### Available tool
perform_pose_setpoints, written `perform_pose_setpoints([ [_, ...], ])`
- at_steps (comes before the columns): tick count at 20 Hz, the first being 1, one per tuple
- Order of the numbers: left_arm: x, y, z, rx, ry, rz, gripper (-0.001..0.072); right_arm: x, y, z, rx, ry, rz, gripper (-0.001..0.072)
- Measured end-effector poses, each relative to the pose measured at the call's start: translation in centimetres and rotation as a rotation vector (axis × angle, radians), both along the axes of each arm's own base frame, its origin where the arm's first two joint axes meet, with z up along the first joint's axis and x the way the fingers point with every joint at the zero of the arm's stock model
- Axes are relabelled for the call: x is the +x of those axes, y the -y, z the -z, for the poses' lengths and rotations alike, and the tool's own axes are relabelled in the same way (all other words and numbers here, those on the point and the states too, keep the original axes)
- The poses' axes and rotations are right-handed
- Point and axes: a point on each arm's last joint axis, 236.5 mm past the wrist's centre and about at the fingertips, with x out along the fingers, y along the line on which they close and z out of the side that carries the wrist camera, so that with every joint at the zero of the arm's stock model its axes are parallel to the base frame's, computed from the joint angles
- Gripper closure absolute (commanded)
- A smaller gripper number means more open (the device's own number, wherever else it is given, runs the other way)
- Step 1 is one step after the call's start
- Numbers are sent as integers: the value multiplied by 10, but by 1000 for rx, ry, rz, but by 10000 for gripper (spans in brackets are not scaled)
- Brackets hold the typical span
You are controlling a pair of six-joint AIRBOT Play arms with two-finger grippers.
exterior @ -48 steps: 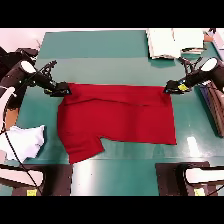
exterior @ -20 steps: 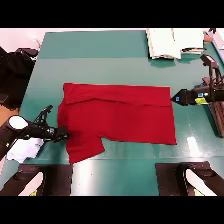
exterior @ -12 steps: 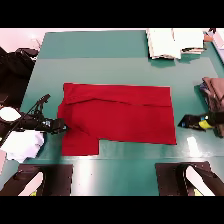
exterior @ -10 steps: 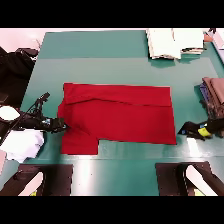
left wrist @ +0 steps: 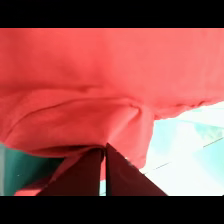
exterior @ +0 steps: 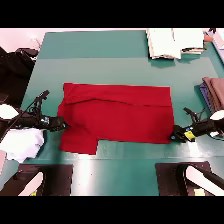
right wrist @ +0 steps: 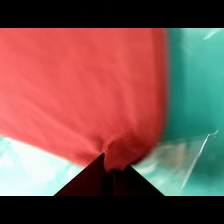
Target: Fold the shirts.
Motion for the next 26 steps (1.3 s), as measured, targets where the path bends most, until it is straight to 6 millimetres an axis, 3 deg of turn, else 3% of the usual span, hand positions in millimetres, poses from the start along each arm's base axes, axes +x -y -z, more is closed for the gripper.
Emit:
perform_pose_setpoints([
  [4,-15,-3,-5,29,-48,60,684,12,-1,-30,-65,88,-117,691],
  [7,-24,-5,-5,38,-77,83,684,7,10,-54,-152,138,-162,692],
  [10,-20,-6,-7,42,-66,70,684,9,24,-73,-223,207,-142,692],
  [13,8,-10,-14,54,20,13,684,29,35,-91,-265,271,-123,693],
  [16,45,-16,-23,67,108,-42,684,64,40,-100,-288,315,-135,692],
  [21,124,-29,-27,96,205,-99,682,133,40,-94,-289,327,-154,692],
  [26,188,-33,-5,92,214,-112,682,191,42,-83,-275,327,-137,691],
])
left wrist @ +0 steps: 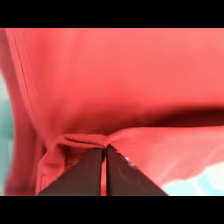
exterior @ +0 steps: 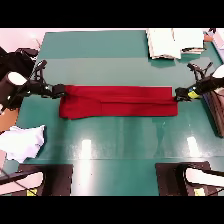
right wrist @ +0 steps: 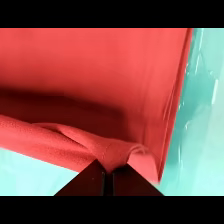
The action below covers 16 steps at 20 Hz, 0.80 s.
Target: Fold the shirts.
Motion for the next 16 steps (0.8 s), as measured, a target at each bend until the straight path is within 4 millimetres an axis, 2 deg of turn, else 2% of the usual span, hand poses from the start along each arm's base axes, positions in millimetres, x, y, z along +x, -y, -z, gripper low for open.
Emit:
perform_pose_setpoints([
  [3,27,1,10,-19,8,-12,681,26,-1,6,23,4,8,690],
  [4,33,1,11,-24,15,-19,680,33,-4,7,37,9,11,630],
  [5,39,1,10,-32,25,-27,679,40,-6,8,49,14,15,393],
  [6,44,2,9,-39,33,-32,530,46,-6,9,57,23,19,270],
  [7,47,3,8,-46,38,-36,305,52,-6,10,65,28,24,269],
  [9,51,6,2,-64,43,-33,281,57,-4,10,82,35,32,269],
  [12,52,12,-10,-82,41,-8,282,55,10,9,114,27,43,265],
  [13,51,14,-14,-88,37,3,314,52,18,9,128,20,53,250],
  [14,50,17,-17,-99,33,12,595,48,25,11,145,10,68,249],
  [15,49,19,-20,-111,29,18,683,42,33,14,164,-5,89,249],
  [16,49,24,-23,-119,30,26,682,36,39,20,188,-18,112,249],
])
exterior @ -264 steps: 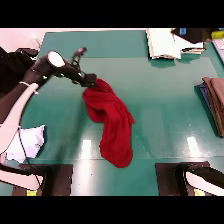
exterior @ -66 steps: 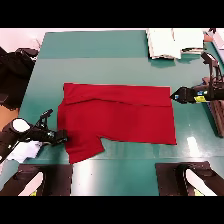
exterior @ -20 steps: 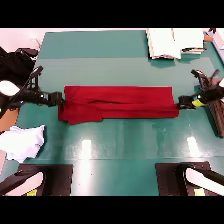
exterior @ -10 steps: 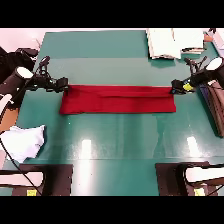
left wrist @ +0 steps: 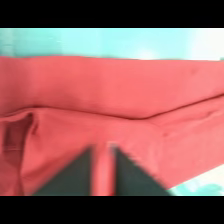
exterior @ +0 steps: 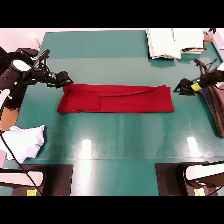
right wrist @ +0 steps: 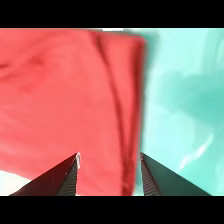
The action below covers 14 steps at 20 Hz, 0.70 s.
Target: Fold the shirts.
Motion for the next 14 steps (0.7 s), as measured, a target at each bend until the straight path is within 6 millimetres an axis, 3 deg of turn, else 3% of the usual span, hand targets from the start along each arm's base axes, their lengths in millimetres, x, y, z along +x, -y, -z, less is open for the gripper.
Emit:
perform_pose_setpoints([
  [3,-4,24,-4,-18,3,45,682,-16,8,24,97,-44,64,259],
  [6,-6,62,-5,-23,28,95,682,-21,-12,45,223,-65,82,265],
  [7,-8,76,-3,-27,27,110,683,-19,-22,47,258,-64,80,304],
  [8,-11,90,0,-30,24,127,683,-16,-33,51,288,-62,71,418],
  [9,-14,105,4,-32,23,143,682,-14,-42,55,297,-61,58,601],
  [10,-17,119,8,-34,17,161,682,-10,-50,59,291,-56,36,691],
  [12,-20,147,18,-37,11,189,683,1,-64,54,279,-18,-14,692],
  [14,-21,173,26,-40,9,220,683,17,-72,29,270,53,-54,692],
])
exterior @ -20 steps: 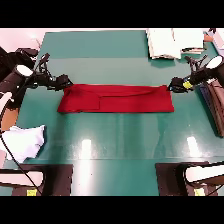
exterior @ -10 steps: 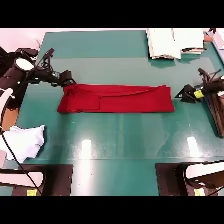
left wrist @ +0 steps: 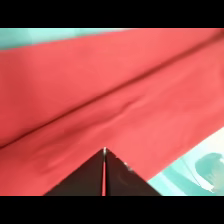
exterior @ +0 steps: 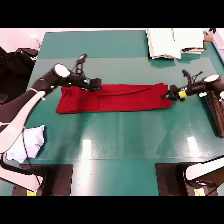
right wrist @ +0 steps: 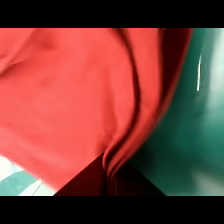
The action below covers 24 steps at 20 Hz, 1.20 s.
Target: Fold the shirts.
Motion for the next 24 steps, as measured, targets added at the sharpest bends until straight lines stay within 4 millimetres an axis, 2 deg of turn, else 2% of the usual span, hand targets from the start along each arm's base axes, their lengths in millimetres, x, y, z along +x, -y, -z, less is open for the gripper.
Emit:
perform_pose_setpoints([
  [2,2,26,7,-4,2,32,683,12,-10,-38,-5,82,-37,692],
  [4,3,52,18,-6,-6,70,683,23,-17,-87,-24,183,-57,692],
  [7,0,86,36,-8,-35,120,683,28,-40,-155,-42,316,-111,692],
  [10,-7,106,52,-1,-66,159,683,26,-70,-210,-49,426,-168,692],
  [12,-9,111,58,6,-75,172,683,22,-90,-237,-47,480,-206,692],
  [16,-10,114,62,16,-79,183,683,13,-127,-270,-34,548,-270,692],
  [18,-5,115,51,7,-65,188,683,7,-145,-278,-21,567,-301,692],
  [21,16,101,17,-9,-25,192,684,1,-175,-286,1,599,-341,692],
  [24,46,61,-30,7,33,176,683,-4,-215,-285,58,607,-389,692],
])
